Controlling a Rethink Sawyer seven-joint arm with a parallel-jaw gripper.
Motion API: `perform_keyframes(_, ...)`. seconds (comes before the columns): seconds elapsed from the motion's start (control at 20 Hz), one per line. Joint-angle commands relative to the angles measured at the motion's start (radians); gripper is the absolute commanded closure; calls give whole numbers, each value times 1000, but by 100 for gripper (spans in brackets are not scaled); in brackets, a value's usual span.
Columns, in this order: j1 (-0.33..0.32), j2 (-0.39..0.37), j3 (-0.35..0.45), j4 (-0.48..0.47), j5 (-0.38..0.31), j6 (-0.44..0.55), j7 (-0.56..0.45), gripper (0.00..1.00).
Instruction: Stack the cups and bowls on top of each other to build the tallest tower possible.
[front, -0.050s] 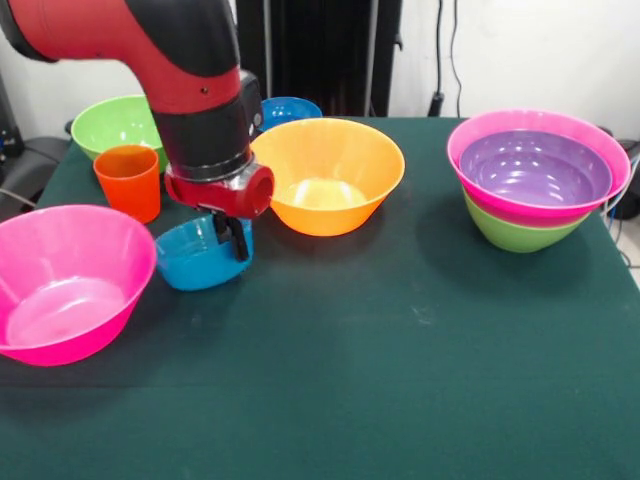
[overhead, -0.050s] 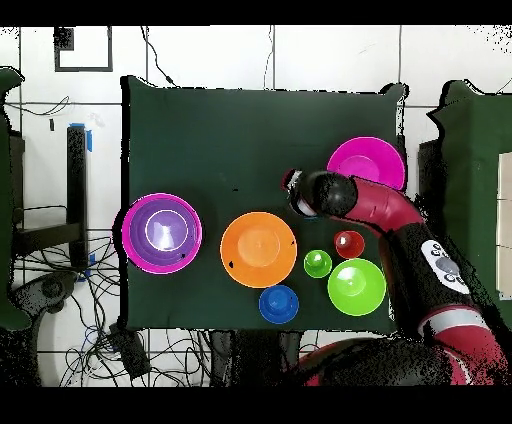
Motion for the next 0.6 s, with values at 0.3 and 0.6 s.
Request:
perform_keyframes(0.3,63,-181,84,82,-38,130,-128,100)
perform_keyframes(0.6,71,-217,95,97,-21,157,-118,100)
